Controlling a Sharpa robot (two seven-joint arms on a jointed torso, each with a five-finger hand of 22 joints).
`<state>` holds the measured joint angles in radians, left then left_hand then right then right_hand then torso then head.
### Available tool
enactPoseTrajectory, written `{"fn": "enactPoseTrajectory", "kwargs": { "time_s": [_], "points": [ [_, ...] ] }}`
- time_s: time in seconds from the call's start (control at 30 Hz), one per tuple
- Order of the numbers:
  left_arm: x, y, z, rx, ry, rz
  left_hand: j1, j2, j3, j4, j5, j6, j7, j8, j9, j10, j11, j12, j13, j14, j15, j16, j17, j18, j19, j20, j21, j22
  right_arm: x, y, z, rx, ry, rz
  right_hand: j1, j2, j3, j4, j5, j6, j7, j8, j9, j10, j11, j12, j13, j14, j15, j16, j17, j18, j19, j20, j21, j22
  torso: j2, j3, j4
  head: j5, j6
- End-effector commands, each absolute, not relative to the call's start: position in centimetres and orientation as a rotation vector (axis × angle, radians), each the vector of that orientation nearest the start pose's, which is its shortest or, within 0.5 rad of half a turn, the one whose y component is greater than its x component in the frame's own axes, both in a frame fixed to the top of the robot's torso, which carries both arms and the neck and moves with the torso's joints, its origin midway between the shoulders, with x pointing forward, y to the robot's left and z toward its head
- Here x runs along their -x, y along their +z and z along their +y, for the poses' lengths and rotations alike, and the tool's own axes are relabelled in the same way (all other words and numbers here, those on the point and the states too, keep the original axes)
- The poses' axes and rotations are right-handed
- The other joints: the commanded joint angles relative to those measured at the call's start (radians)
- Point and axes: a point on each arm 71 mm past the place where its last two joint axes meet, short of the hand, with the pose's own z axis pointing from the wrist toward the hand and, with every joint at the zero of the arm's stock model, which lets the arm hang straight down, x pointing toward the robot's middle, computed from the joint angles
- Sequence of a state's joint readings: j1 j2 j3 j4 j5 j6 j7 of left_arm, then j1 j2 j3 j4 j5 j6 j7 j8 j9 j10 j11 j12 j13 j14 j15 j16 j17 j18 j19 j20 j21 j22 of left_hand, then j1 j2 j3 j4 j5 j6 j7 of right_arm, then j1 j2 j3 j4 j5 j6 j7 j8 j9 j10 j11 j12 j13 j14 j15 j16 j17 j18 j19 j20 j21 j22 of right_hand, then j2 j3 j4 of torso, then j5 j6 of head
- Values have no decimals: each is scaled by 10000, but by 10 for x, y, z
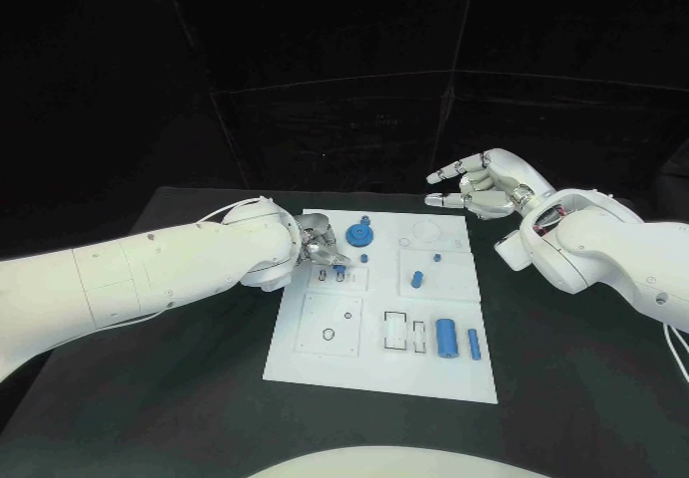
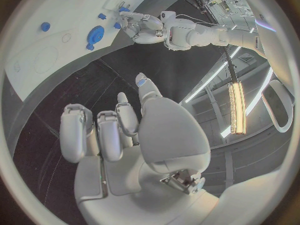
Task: Assemble the parts on the task board
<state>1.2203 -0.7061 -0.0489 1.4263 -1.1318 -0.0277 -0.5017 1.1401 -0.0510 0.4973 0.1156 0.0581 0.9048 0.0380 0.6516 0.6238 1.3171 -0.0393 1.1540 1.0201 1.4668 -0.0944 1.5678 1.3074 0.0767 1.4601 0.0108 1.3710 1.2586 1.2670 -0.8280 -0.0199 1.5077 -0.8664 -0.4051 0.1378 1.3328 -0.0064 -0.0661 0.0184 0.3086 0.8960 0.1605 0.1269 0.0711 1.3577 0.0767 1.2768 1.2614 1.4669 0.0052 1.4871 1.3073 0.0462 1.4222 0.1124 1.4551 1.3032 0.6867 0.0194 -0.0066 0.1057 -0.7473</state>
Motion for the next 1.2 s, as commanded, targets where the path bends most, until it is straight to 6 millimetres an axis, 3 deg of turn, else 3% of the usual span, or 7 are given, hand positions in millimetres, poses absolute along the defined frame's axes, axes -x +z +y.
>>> {"fn": "enactPoseTrajectory", "kwargs": {
  "time_s": [0.03, 1.2],
  "points": [
    [-501, -218, 177, 1618, -4096, 21669, 117, 21, 1375, -1341, 8, 5, -50, 35, 18, 73, 5, 66, 15, 1040, -23, 30, 2634, -130, 45, 33, 29, -3, -502, -136, -197, -2798, 10863, 15294, 13, 99, -26, -14, 34, 1, 9, 69, -12, 9, -43, -32, -14, 621, -87, -56, 782, 128, -14, -77, -40, -12, 1, -4, 0, -2, -25],
    [-498, -222, 177, 1182, -3929, 22271, 134, -27, 1480, -1409, 9, 3, -54, 47, 43, 85, -3, 65, 11, 1040, -32, 30, 2634, -132, 50, 24, 33, 10, -503, -136, -195, -2753, 10927, 15351, 18, 106, -28, -18, 18, 1, 9, 72, -13, 13, -43, -29, -13, 622, -87, -54, 788, 129, -17, -78, -43, -18, -1, 3, -2, -4, -86]
  ]
}}
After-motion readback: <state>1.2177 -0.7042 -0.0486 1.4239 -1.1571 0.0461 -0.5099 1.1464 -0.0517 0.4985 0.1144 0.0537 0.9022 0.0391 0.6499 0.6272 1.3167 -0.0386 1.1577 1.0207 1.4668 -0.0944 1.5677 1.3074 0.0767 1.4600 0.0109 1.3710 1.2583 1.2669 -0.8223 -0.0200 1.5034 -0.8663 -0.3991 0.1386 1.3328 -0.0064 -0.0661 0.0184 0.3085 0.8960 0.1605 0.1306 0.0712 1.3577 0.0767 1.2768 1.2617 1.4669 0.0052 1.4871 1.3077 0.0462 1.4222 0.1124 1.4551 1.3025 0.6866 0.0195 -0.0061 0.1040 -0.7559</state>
